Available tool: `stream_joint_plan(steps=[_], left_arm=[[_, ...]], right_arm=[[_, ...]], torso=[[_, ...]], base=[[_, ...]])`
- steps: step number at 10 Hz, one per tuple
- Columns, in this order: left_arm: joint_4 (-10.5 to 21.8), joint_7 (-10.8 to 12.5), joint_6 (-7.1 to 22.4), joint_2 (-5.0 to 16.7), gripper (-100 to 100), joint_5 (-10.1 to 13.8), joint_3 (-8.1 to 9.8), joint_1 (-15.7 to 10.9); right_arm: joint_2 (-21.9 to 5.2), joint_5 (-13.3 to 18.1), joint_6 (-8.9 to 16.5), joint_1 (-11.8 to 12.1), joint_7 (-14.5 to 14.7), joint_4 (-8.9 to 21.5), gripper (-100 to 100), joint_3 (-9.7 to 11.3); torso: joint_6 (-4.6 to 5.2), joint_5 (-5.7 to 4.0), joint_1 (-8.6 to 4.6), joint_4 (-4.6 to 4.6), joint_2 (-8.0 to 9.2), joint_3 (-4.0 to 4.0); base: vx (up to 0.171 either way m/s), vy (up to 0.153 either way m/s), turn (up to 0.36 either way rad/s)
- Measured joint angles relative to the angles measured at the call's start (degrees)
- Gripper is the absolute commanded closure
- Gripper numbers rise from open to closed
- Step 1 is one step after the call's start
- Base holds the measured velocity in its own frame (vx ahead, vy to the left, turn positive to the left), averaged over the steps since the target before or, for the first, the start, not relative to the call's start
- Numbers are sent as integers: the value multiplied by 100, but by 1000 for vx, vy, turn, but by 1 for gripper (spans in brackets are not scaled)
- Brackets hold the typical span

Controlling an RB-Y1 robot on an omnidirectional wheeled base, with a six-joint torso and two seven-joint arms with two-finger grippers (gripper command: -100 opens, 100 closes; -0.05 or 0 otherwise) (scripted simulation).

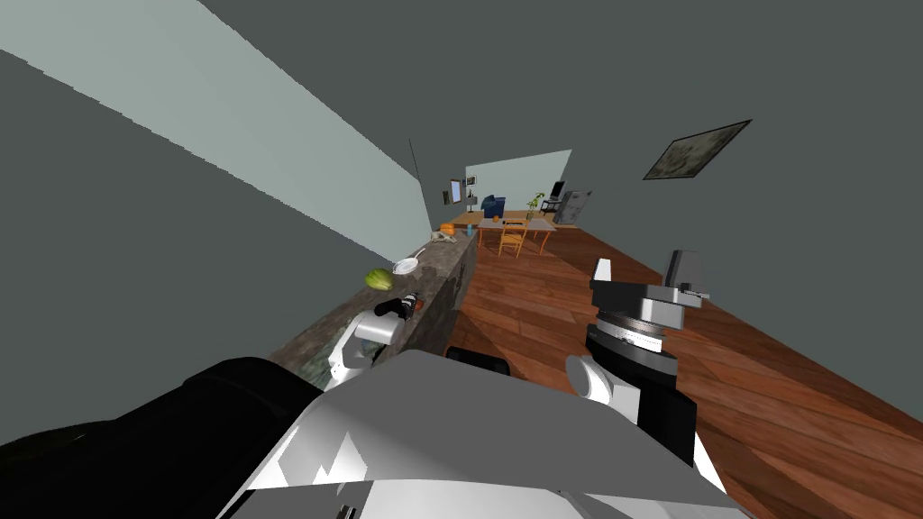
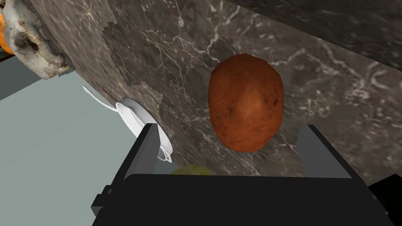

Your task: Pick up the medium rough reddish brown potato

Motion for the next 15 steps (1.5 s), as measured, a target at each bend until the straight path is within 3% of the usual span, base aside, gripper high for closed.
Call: stream_joint_plan(steps=[4, 5, 6, 10, 11, 15], left_arm=[[85, 162, 442, 140, -100, -38, 58, 47], [89, 168, 453, 142, 0, -39, 58, 53], [89, 167, 451, 142, -100, -39, 58, 52], [486, 135, 152, 89, -100, -105, 34, -65], [496, 133, 130, 87, 100, -107, 33, -64], [497, 134, 134, 87, 100, -107, 33, -62]], right_arm=[[0, 0, 0, 0, 0, 0, 0, 0], [0, 0, 0, 0, 0, 0, 0, 0], [1, 0, 0, 0, 0, 0, 0, 0], [1, 0, 0, 0, 0, 0, 0, 0], [1, 0, 0, 0, 0, 0, 0, 0], [1, 0, 0, 0, 0, 0, 0, 0]], torso=[[-2, 0, -7, 0, 0, 0], [-2, -3, -18, 0, 2, 1], [-2, -5, -26, 1, 4, 2], [-2, -5, -28, 1, 3, 2], [-2, -6, -29, 1, 4, 2], [-1, -7, -31, 2, 4, 3]], base=[[15, 54, -69], [1, 5, 1], [2, 5, -11], [2, 2, -6], [0, 0, 0], [0, 0, 0]])
